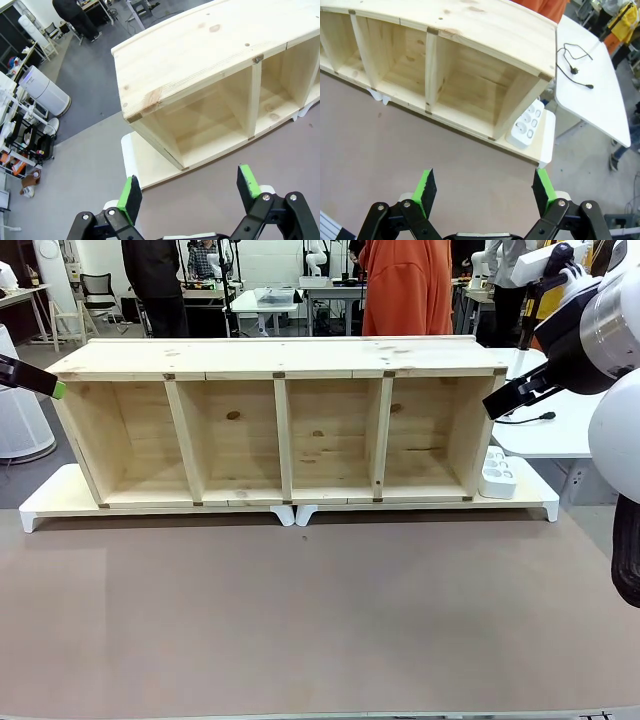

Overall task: Perform cable management.
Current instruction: When the cord part of the Power Cable appears at the lower middle area of the table and stops, grasp the cord part of the Power Cable.

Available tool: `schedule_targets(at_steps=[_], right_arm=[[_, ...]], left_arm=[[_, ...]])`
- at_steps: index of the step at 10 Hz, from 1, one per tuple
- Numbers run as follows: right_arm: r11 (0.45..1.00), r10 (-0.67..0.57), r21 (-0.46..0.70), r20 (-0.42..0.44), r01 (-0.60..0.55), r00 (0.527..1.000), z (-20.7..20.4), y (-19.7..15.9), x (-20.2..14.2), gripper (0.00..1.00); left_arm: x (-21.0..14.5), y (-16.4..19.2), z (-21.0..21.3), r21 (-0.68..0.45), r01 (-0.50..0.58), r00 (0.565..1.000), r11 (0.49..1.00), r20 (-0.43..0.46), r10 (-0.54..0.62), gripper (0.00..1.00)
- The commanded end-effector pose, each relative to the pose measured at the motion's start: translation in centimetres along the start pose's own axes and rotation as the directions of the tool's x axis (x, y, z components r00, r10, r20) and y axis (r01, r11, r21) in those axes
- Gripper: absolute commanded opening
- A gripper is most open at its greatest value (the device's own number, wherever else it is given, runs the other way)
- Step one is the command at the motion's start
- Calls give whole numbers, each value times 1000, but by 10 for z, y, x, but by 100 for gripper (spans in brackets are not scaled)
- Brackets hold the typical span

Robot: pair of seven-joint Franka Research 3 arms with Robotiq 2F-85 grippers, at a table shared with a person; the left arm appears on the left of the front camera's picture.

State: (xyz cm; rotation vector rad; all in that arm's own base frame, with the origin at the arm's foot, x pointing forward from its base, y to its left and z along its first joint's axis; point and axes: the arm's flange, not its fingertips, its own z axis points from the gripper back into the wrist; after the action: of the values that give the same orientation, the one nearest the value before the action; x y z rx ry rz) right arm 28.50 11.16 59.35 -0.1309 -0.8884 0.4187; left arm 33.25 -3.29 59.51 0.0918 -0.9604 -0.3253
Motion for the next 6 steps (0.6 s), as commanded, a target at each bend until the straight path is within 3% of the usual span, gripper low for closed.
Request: schedule_targets(at_steps=[1, 6], right_arm=[[1000, 3, 2, 0, -3, 1000, -3, 0, 0, 100], [1000, 3, 2, 0, -3, 1000, -3, 0, 0, 100]], left_arm=[[0, 0, -2, 2, 0, 1000, 1000, 5, 0, 100], [0, 0, -2, 2, 0, 1000, 1000, 5, 0, 100]])
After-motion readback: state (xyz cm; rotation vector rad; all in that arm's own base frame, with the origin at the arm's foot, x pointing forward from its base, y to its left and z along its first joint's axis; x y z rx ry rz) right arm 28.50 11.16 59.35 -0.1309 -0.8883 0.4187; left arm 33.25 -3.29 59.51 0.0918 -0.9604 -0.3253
